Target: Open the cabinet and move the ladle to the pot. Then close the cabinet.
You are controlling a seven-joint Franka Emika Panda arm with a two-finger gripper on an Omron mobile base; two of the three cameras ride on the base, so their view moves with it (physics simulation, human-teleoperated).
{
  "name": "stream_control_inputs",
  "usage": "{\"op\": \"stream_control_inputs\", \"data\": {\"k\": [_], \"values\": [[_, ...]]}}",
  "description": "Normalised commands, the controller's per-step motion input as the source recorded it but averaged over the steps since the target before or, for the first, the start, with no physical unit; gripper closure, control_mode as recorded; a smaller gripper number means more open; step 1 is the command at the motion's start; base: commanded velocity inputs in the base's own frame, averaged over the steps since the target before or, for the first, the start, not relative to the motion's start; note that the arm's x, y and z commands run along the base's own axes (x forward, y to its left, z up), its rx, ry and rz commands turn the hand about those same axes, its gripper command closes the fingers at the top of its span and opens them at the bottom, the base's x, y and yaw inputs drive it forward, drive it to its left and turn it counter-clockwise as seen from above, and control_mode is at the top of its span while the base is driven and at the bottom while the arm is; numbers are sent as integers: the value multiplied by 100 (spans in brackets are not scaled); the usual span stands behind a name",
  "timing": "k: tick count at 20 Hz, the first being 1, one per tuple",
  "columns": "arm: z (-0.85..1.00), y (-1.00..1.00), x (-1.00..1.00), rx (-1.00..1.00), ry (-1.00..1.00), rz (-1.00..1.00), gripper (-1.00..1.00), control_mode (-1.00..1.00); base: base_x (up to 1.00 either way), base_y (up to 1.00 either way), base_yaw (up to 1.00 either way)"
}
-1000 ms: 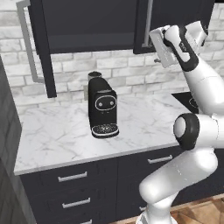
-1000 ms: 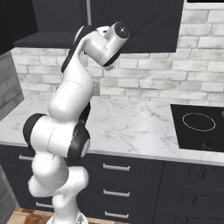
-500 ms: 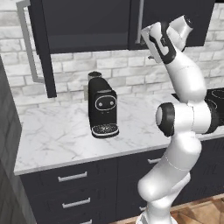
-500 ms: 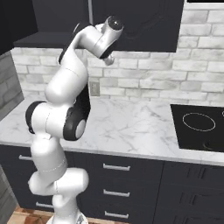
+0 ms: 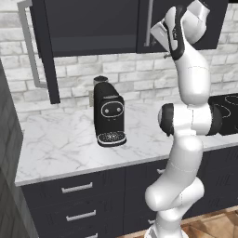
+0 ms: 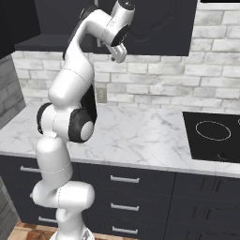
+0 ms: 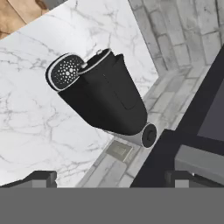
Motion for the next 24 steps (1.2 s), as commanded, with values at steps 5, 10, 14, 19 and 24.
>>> {"op": "stream_control_inputs", "data": {"k": [5,10,14,19,24], "values": [[-29,71,-97,-15,-19,0,-100,-100,0,0,0],[-77,74,-100,-13,-25,0,-100,-100,0,0,0],[-100,68,-100,-9,-28,0,-100,-100,0,0,0],[-89,58,-100,-17,-33,-3,-100,-100,0,0,0],[-18,19,-72,-17,-18,-3,-100,-100,0,0,0]]}}
